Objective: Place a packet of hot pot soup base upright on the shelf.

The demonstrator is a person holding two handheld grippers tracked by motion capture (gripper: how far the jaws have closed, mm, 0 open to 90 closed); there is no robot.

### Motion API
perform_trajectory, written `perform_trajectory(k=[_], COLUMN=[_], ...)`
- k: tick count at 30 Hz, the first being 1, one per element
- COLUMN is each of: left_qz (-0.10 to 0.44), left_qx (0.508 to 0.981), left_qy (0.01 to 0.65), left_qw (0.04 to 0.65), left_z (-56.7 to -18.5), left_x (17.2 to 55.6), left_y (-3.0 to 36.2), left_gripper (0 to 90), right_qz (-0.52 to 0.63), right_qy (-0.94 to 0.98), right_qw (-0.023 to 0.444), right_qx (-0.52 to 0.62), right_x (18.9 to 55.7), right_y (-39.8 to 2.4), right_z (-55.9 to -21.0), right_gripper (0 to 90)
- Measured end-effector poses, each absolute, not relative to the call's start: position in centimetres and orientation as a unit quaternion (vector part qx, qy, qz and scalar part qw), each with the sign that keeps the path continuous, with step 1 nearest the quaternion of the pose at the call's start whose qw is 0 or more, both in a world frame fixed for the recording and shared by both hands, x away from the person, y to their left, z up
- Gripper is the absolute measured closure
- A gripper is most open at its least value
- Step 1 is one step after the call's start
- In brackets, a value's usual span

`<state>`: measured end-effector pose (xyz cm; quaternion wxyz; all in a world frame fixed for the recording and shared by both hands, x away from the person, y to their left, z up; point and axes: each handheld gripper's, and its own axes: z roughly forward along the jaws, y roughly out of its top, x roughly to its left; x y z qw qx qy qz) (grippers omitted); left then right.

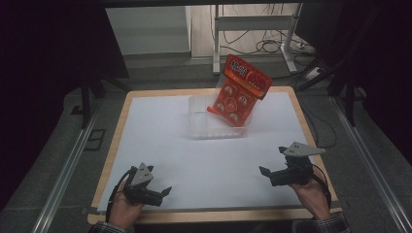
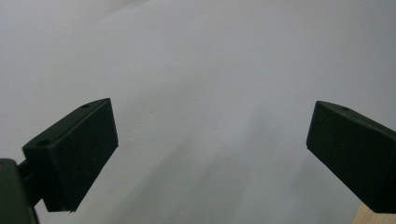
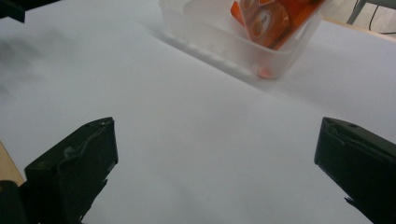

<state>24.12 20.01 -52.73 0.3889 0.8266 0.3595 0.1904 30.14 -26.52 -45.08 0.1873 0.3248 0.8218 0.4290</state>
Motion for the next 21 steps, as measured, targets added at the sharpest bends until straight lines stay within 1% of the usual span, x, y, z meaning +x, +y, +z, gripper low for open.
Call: perform_trajectory(k=[6, 14, 17, 21], left_qz=[0.192, 0.193, 0.193, 0.193], left_qx=[0.829, 0.831, 0.832, 0.832], left_qy=[0.358, 0.358, 0.359, 0.359], left_qw=[0.384, 0.378, 0.377, 0.376], left_z=[-52.8, -52.9, -53.0, -53.0], left_x=[24.2, 24.2, 24.2, 24.3], left_y=[19.9, 19.8, 19.8, 19.8], left_gripper=[1.8, 1.5, 1.5, 1.4], right_qz=[0.412, 0.373, 0.366, 0.366], right_qy=[0.829, 0.845, 0.848, 0.849], right_qw=[0.2, 0.202, 0.192, 0.192], right_qx=[0.321, 0.325, 0.33, 0.329], right_x=[29.7, 29.5, 29.6, 29.6], right_y=[-27.1, -27.7, -27.9, -27.9], right_z=[-46.9, -49.2, -49.6, -49.6], right_gripper=[0.0, 0.0, 0.0, 0.0])
